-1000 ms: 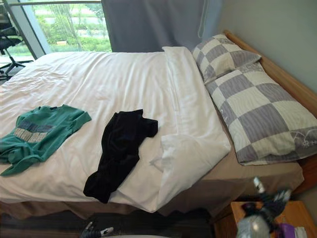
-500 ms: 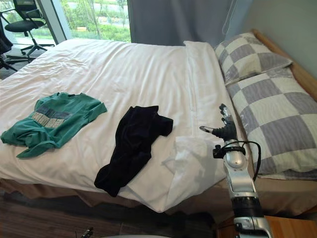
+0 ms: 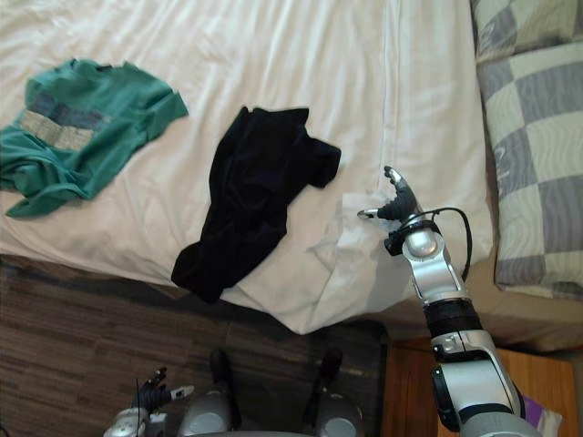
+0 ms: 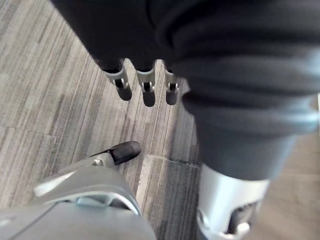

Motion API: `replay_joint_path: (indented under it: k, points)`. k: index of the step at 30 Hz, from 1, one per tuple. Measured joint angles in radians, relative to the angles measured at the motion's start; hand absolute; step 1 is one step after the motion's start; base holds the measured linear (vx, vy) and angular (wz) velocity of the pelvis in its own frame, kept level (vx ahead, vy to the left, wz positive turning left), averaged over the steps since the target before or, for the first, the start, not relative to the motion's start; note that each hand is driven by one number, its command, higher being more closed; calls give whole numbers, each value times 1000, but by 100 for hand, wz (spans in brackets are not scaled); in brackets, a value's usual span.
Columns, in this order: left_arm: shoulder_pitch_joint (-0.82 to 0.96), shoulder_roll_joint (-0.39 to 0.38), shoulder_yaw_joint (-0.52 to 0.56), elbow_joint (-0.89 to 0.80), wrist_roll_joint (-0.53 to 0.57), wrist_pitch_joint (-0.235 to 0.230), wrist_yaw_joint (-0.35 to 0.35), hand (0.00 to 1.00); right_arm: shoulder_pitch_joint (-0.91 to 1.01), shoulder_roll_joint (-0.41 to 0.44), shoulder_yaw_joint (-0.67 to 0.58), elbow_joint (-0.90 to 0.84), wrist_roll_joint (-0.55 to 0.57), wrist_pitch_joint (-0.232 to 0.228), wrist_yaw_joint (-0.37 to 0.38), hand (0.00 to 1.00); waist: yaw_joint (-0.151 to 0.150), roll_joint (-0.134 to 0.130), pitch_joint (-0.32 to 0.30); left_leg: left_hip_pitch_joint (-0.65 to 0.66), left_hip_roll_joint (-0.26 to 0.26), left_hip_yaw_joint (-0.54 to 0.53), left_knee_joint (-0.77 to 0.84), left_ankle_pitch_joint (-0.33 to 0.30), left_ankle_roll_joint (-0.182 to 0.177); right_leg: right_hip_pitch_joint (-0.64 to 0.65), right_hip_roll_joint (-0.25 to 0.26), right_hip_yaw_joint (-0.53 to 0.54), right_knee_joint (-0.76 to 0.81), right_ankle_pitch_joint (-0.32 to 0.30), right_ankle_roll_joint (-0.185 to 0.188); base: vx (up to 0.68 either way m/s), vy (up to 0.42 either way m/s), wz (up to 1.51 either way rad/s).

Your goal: Tidy the bed and pick cloth on bed and put in laundry

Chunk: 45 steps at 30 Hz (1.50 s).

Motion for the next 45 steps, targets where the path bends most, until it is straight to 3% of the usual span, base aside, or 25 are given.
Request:
replay_joint_path:
  k: [1, 3, 5, 9, 13, 17, 21, 22, 24, 25, 28, 30, 34, 38, 40, 43, 44, 45]
  points:
    - [-13, 7, -5, -7, 0, 1, 0, 0, -14, -20, 29, 3, -30, 0, 28, 100, 1, -1, 26, -8, 2, -2, 7, 0, 0, -8, 0, 3, 6, 0, 0, 0, 0, 0]
    - [-21, 15, -22, -8, -1, 3, 0, 0, -33, -34, 49, 7, -52, 6, 72, 100, -1, 0, 49, -11, 2, -3, 9, 0, 0, -12, 0, 7, 6, 2, -2, -13, -2, -2]
    - [-32, 26, -55, -35, -15, 19, -1, 0, -43, -87, 85, 8, -109, 25, 179, 100, 1, 7, 62, -34, 1, -12, 11, 2, 3, -33, 0, 10, 9, 2, -3, -2, -2, 2]
    - [-33, 55, -118, -95, -21, 57, -29, 0, -48, -115, 88, 22, -147, 30, 248, 100, 2, 10, 69, -38, -2, -30, 12, 4, 5, -29, -1, 2, 9, 3, -4, 30, 2, 8]
    - [-33, 61, -123, -135, -18, 76, -62, 0, 9, -126, 78, 34, -113, 30, 234, 100, 19, 10, 69, -35, -3, -50, 12, 3, 5, -15, -2, -1, 9, 0, -2, 29, 7, 14]
    - [-6, 55, -142, -141, -7, 78, -67, 0, 189, -94, -41, -94, -24, 30, 162, 100, 25, 6, 62, -6, -3, -58, 7, 2, 4, 22, -3, 0, 12, -18, 9, 33, 3, 8]
    - [68, 30, -143, -144, 13, 76, -66, 0, 432, -18, -162, -226, 69, 37, 126, 100, -7, 3, -38, 32, -3, -32, -9, -6, 0, 29, -3, 28, 27, -34, 24, 58, 5, -17]
    - [101, 22, -141, -143, 19, 74, -65, 0, 511, 14, -208, -259, 98, 32, 122, 0, -22, 1, -84, 47, -3, -15, -9, -16, -2, 32, -3, 43, 29, -39, 26, 64, 10, -35]
    - [141, 6, -140, -141, 36, 65, -64, 0, 598, 47, -265, -281, 144, 3, 112, 0, -37, 3, -129, 75, -4, 12, -8, -29, -3, 41, -3, 69, 29, -41, 29, 45, 8, -41]
    - [166, -7, -138, -138, 43, 52, -63, 0, 659, 75, -313, -286, 177, -18, 108, 0, -59, 6, -159, 102, -5, 30, -8, -36, -4, 54, -3, 84, 29, -45, 33, 14, 4, -31]
    - [174, -30, -122, -110, 53, 25, -62, 0, 745, 137, -394, -286, 256, -45, 82, 0, -87, 14, -193, 152, -4, 55, -12, -45, -10, 89, -1, 105, 29, -60, 42, -15, 0, -24]
    - [179, -53, -96, -104, 56, 13, -59, 0, 787, 179, -437, -292, 304, -63, 67, 0, -89, 22, -212, 182, -4, 82, -27, -46, -11, 104, 0, 113, 28, -61, 42, -49, -3, -28]
    - [213, -117, -23, -104, 58, -9, -57, 0, 879, 313, -545, -369, 381, -86, -34, 0, -89, 36, -258, 232, -2, 144, -40, -68, -24, 120, 2, 142, 26, -64, 38, -24, -1, -26]
    - [223, -156, 22, -103, 38, -13, -40, 0, 899, 381, -671, -399, 425, -162, -174, 0, -91, 46, -267, 254, 0, 166, -40, -67, -25, 133, 2, 150, 24, -59, 43, -4, -12, -14]
    - [223, -173, 53, -103, 28, -15, -38, 0, 907, 386, -744, -452, 499, -217, -241, 0, -91, 44, -269, 265, 0, 171, -40, -66, -28, 142, 3, 149, 24, -59, 43, 0, 0, 0]
    - [223, -179, 57, -103, 20, -16, -37, 0, 905, 386, -824, -523, 550, -290, -281, 0, -91, 41, -276, 267, 1, 169, -39, -65, -28, 147, 2, 143, 22, -57, 45, 8, -7, 3]
    - [223, -182, 58, -103, 20, -16, -38, 0, 904, 386, -850, -569, 570, -326, -281, 100, -90, 40, -276, 270, 1, 167, -39, -65, -27, 152, 1, 138, 21, -57, 45, 8, -8, 5]
    - [224, -182, 58, -103, 20, -16, -38, 0, 901, 385, -857, -589, 572, -340, -280, 100, -90, 40, -277, 270, 0, 166, -39, -65, -27, 154, 1, 137, 21, -57, 46, 7, -9, 4]
